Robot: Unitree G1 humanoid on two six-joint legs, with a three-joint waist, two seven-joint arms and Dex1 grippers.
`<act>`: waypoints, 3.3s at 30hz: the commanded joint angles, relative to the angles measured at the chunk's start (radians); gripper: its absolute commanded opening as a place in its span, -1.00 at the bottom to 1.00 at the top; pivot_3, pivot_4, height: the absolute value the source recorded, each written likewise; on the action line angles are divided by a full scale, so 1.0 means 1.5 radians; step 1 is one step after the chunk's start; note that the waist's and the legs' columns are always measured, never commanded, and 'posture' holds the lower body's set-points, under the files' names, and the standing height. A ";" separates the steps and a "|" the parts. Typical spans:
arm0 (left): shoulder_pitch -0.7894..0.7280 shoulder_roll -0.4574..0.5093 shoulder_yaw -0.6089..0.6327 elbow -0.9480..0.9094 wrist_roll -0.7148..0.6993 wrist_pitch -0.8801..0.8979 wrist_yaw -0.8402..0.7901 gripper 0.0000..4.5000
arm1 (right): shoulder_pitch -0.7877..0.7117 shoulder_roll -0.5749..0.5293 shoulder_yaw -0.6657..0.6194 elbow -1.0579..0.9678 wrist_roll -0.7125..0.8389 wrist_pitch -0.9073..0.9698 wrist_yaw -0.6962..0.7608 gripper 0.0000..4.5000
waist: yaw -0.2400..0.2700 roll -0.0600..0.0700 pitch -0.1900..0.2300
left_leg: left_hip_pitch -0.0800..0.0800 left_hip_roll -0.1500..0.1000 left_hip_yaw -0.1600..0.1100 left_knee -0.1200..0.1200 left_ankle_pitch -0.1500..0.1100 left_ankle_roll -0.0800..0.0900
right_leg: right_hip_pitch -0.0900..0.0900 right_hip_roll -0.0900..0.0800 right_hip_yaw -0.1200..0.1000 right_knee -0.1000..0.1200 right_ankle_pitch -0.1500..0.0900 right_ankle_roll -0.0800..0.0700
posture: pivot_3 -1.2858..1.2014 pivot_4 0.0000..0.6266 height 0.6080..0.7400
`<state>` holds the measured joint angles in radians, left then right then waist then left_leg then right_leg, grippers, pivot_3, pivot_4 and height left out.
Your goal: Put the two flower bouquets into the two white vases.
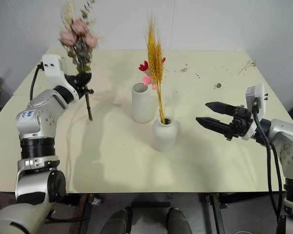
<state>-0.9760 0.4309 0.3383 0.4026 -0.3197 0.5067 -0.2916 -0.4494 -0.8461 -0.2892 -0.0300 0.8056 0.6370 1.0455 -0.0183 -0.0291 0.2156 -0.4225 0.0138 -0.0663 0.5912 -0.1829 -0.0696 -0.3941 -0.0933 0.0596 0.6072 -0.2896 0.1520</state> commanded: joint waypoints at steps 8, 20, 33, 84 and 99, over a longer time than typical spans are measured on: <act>-0.183 -0.040 0.081 0.244 -0.137 -0.337 -0.294 -0.94 | -0.048 0.027 0.011 0.053 -0.038 -0.072 0.066 1.00 | 0.004 0.000 0.000 | 0.000 0.000 0.000 0.000 0.000 0.000 | 0.000 0.000 0.000 -0.001 0.000 0.001 | 0.03 -0.52 1.00; -0.261 -0.094 0.151 0.371 -0.265 -0.342 -0.470 -0.94 | -0.102 0.043 0.027 0.121 -0.068 -0.138 0.144 1.00 | -0.006 0.000 0.000 | 0.000 0.000 0.000 0.001 0.000 0.000 | 0.000 0.000 0.000 0.001 0.000 0.001 | 0.03 -0.52 1.00; -0.304 -0.132 0.134 0.477 -0.228 -0.367 -0.480 -0.94 | -0.092 0.047 0.000 0.117 -0.063 -0.155 0.144 1.00 | -0.005 0.000 0.000 | 0.000 0.000 0.000 0.001 0.000 0.000 | 0.000 0.000 0.000 0.002 0.000 0.001 | 0.03 -0.52 1.00; -0.248 -0.109 -0.060 0.531 0.069 -0.509 -0.470 0.99 | -0.003 0.029 -0.045 0.014 -0.030 -0.122 0.065 1.00 | -0.006 0.000 0.000 | 0.000 0.000 0.000 0.001 0.000 0.000 | 0.000 0.000 0.000 0.003 0.000 0.002 | 0.03 -0.52 1.00; -0.199 0.001 -0.134 0.456 0.126 -0.490 -0.517 0.99 | 0.006 0.020 -0.051 0.011 -0.033 -0.114 0.063 1.00 | -0.008 0.000 0.000 | 0.000 0.000 0.000 0.001 0.000 0.000 | 0.000 0.001 0.000 0.004 0.000 0.002 | 0.03 -0.52 1.00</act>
<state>-1.2689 0.3889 0.1430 1.1435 -0.1451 -0.2280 -1.0606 -0.4436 -0.7874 -0.3235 0.0095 0.7476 0.4642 1.1369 -0.0301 -0.0293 0.2158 -0.4222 0.0138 -0.0664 0.5933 -0.1829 -0.0694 -0.3946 -0.0924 0.0600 0.6131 -0.2901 0.1544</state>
